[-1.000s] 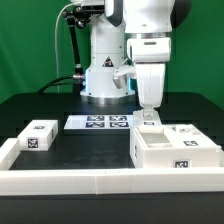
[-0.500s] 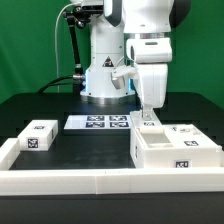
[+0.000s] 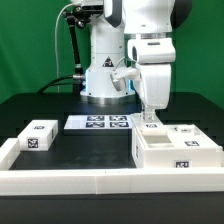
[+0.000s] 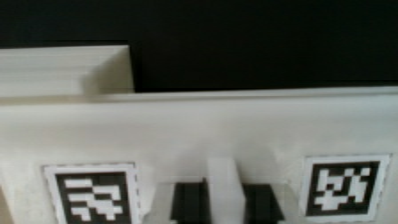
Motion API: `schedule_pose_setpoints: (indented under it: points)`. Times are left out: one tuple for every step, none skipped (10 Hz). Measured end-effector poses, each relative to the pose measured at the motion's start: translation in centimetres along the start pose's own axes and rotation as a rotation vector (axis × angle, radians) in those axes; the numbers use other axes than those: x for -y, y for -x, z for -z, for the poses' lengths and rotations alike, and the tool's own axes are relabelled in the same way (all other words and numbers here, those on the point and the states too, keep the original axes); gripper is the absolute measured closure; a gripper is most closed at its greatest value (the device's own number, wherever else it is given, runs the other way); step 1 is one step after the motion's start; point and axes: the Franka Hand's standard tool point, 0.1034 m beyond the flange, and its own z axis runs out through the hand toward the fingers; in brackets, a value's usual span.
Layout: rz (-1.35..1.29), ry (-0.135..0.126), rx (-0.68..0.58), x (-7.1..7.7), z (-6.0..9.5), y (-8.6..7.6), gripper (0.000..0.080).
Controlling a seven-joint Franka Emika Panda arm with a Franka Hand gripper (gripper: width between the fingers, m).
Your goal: Assemble cabinet
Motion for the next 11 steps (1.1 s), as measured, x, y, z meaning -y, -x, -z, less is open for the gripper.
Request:
schedule_pose_setpoints:
  points:
    - [0.000, 0.000, -0.001, -0.3, 0.0, 0.0, 0.0729]
    - [-0.003, 0.008, -0.005, -1.5, 0.0, 0.0, 0.0729]
    - [-0.006, 0.014, -0.008, -2.3, 0.0, 0.0, 0.0729]
    - [-0.007, 0.019, -0.010, -2.9, 0.0, 0.0, 0.0729]
    - [-0.009, 0.025, -0.012, -3.4, 0.1, 0.0, 0.0729]
    - [-0.011, 0.029, -0.014, -4.0, 0.1, -0.1, 0.0729]
    - [-0.013, 0.028, -0.015, -4.6, 0.1, 0.0, 0.0729]
    - [-0.020, 0.026, -0.014, -4.5, 0.1, 0.0, 0.0729]
    - [-0.020, 0.027, -0.014, -4.5, 0.1, 0.0, 0.0729]
    - [-0.020, 0.027, -0.014, -4.5, 0.1, 0.0, 0.0729]
    - [-0.018, 0.025, -0.014, -4.5, 0.1, 0.0, 0.0729]
